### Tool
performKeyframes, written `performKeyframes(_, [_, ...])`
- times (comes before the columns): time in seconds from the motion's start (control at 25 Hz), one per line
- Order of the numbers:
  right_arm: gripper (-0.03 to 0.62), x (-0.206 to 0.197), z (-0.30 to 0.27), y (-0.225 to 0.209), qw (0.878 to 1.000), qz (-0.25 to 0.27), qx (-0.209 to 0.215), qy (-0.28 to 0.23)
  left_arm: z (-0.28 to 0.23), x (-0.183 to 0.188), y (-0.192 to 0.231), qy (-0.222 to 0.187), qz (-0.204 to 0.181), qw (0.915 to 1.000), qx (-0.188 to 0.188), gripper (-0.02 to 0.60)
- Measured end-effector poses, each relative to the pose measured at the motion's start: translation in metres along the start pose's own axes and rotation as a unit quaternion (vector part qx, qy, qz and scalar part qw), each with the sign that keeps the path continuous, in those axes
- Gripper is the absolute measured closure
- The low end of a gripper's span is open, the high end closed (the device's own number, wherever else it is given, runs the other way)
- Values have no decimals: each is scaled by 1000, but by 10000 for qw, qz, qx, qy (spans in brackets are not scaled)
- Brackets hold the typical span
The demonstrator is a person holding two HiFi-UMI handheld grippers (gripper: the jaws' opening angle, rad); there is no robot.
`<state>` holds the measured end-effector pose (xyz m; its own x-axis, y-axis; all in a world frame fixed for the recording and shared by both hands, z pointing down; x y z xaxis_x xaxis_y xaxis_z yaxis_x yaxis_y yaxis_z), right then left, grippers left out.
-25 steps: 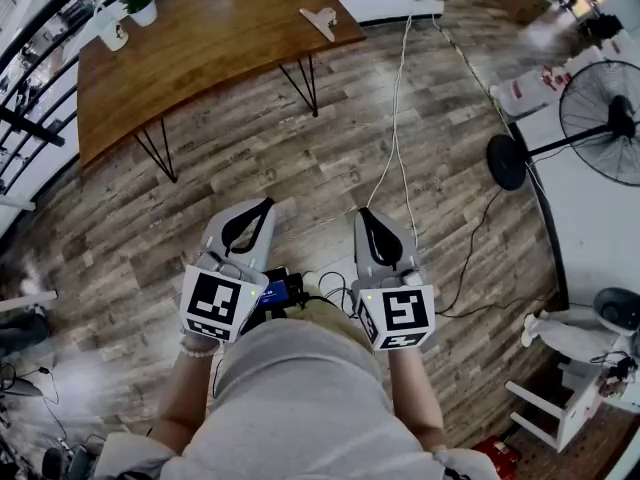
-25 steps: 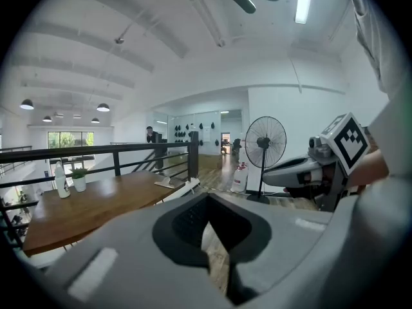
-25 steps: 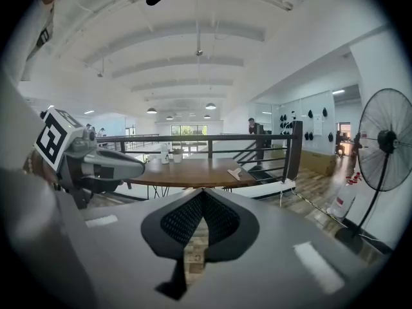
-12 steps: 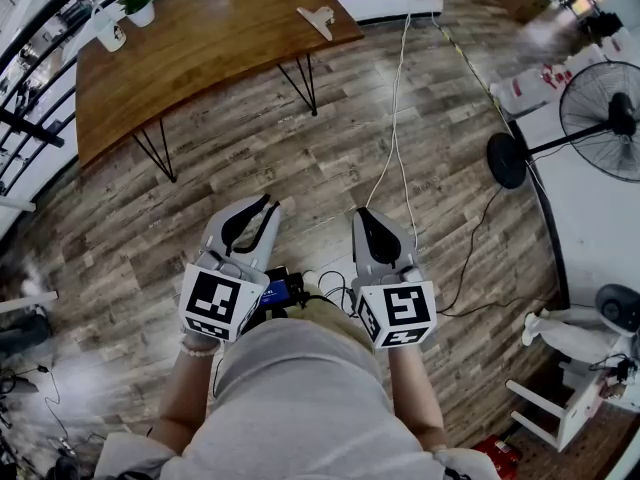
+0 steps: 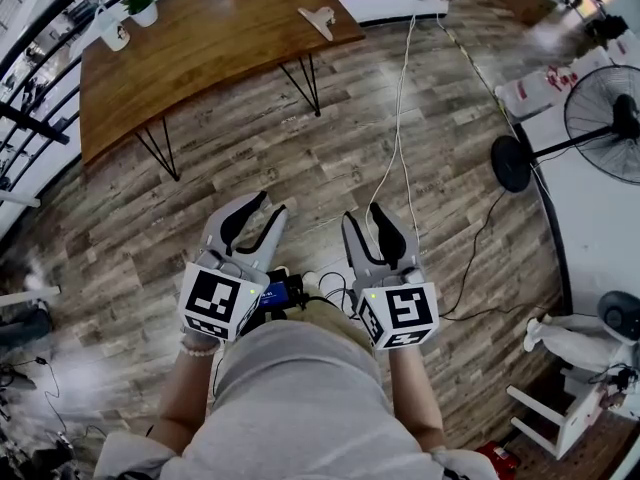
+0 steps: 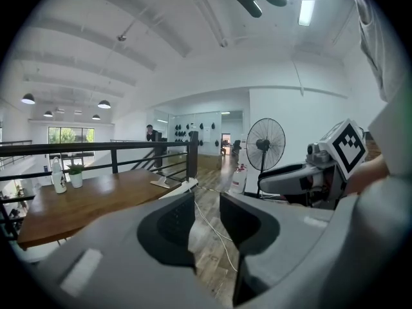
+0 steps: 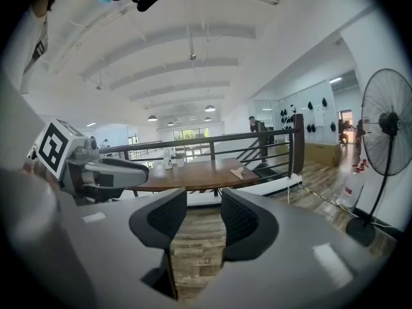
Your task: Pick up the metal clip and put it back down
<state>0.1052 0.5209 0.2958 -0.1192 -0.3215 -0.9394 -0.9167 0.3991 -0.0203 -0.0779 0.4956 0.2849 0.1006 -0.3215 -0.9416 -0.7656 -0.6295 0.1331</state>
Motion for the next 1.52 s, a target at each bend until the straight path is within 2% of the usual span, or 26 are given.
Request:
performKeyframes(0.44, [416, -7, 15, -23, 9998, 52, 178, -67, -6, 4, -25, -147, 7, 9996, 259, 468])
performKeyframes(0.76, [418, -16, 17, -31, 9995, 172, 247, -28, -13, 2, -36, -227, -27, 9994, 242, 469])
performKeyframes(1.12, [418, -11, -4, -40, 9993, 243, 264, -68, -34, 6, -21, -265, -84, 9994, 224, 469])
performKeyframes(1.36, [418, 1, -39, -57, 9984, 440, 342, -59, -66, 18, 2, -326, -159, 9992, 187, 469])
performKeyframes(1.52, [418, 10, -72, -61, 9980, 529, 355, 13, -84, 24, 30, -219, -329, 9991, 136, 469])
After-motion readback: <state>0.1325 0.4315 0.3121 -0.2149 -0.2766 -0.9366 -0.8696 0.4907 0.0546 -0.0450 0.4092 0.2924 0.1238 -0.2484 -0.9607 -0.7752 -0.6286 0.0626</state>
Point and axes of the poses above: the fingertips, and each gripper's own axes: z backward along the fingers, y to its left, x out of its top, the point moved 6 cm from there along z, backward along the fingers, and after that the axes turned 5 degrees about z, right-handed, at the moved point
